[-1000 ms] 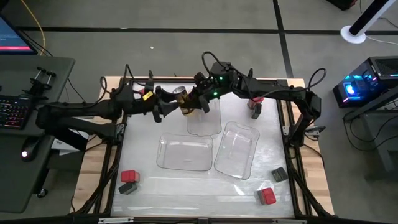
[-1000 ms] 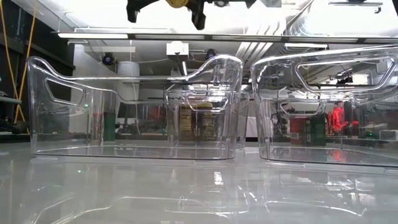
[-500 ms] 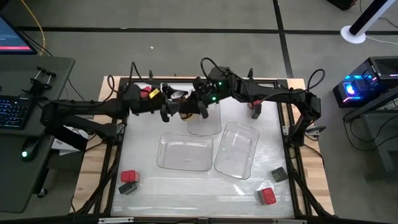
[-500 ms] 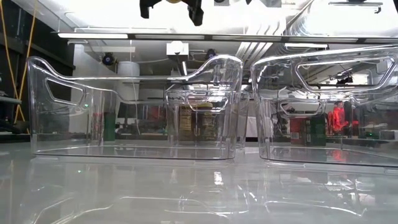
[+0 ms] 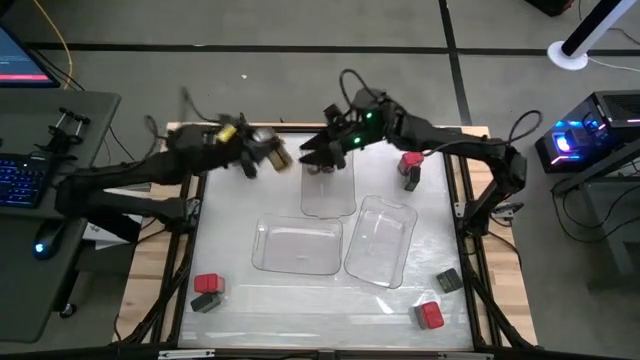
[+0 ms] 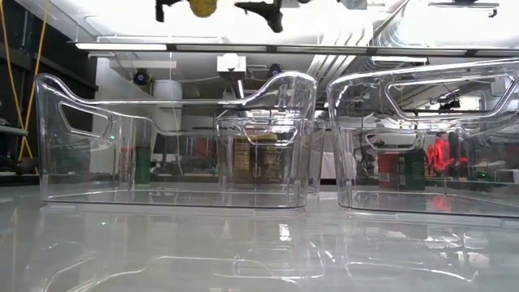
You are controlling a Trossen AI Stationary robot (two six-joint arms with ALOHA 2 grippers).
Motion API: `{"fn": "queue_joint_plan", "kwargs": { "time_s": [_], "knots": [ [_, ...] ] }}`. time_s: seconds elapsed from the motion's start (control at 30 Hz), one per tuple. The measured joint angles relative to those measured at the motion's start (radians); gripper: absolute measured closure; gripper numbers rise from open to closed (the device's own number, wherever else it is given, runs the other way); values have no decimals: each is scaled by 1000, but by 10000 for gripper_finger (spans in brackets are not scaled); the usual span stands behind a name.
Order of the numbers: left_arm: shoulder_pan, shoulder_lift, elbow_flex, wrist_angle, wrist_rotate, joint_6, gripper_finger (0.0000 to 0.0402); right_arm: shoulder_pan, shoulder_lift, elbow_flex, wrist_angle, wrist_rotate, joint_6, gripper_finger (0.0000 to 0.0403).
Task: Sort spices by type
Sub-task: Put the yellow seasoning bottle into the top transparent bin
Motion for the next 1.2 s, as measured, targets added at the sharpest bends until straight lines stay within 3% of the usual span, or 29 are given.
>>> {"fn": "queue_joint_plan", "kwargs": {
  "time_s": [0.1, 0.2, 0.33, 0.47, 0.73, 0.93, 1.2],
  "knots": [
    [38, -73, 0, 128, -141, -11, 219, -11, -23, 0, -22, 115, -31, 36],
    [69, -83, 1, 329, -223, -88, 219, -8, -18, 0, 156, 225, 9, 35],
    [87, -21, 1, 580, -254, -202, 219, -10, 36, 2, 523, 300, 215, 34],
    [87, 77, 1, 707, -256, -293, 219, -21, 92, 1, 707, 321, 444, 34],
    [114, 224, 44, 763, -264, -394, 219, -12, 110, 1, 713, 326, 493, 34],
    [128, 296, 127, 759, -185, -395, 219, -12, 110, 0, 702, 349, 473, 34],
    [122, 347, 170, 694, -154, -396, 219, -12, 110, 0, 723, 359, 467, 34]
  ]
}}
